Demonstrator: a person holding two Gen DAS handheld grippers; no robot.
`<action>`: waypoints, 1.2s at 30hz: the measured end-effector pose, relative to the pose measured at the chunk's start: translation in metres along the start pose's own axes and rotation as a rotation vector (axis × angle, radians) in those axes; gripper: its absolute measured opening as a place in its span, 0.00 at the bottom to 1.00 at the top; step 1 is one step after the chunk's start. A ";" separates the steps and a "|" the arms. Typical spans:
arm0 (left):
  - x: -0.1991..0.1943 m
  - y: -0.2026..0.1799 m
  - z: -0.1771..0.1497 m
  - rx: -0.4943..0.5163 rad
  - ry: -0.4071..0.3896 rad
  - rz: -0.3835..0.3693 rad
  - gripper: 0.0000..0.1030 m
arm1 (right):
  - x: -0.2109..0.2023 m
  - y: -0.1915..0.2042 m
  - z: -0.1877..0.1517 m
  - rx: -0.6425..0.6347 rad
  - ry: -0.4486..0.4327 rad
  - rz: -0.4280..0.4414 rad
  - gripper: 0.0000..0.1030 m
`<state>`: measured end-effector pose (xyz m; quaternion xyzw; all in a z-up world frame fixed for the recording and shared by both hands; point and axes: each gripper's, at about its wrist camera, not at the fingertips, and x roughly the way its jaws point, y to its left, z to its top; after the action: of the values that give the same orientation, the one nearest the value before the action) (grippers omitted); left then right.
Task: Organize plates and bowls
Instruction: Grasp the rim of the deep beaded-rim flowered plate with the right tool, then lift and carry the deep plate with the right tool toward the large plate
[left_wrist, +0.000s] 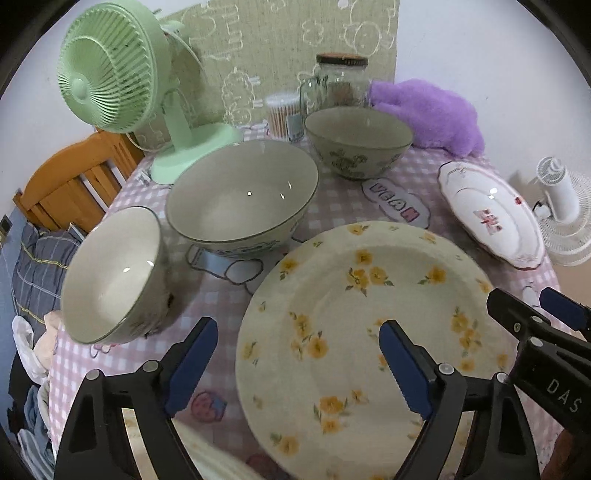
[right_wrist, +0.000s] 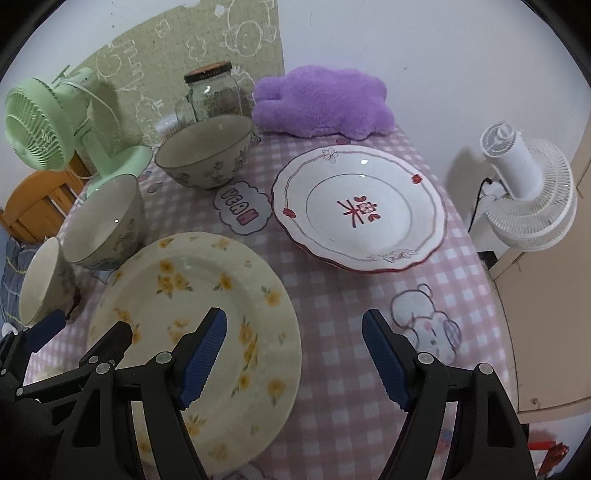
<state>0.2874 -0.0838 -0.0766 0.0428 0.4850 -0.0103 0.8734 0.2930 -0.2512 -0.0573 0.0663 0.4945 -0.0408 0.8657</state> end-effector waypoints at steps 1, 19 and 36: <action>0.004 0.000 0.001 0.001 0.006 -0.001 0.85 | 0.005 0.001 0.001 -0.001 0.008 0.004 0.76; 0.032 -0.005 0.001 0.053 0.041 0.029 0.78 | 0.051 0.015 0.003 -0.019 0.092 0.063 0.56; 0.016 -0.019 -0.008 0.047 0.102 -0.109 0.76 | 0.035 -0.006 -0.013 0.008 0.145 0.025 0.55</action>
<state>0.2876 -0.1013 -0.0953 0.0370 0.5302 -0.0671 0.8444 0.2987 -0.2548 -0.0948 0.0789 0.5549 -0.0269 0.8277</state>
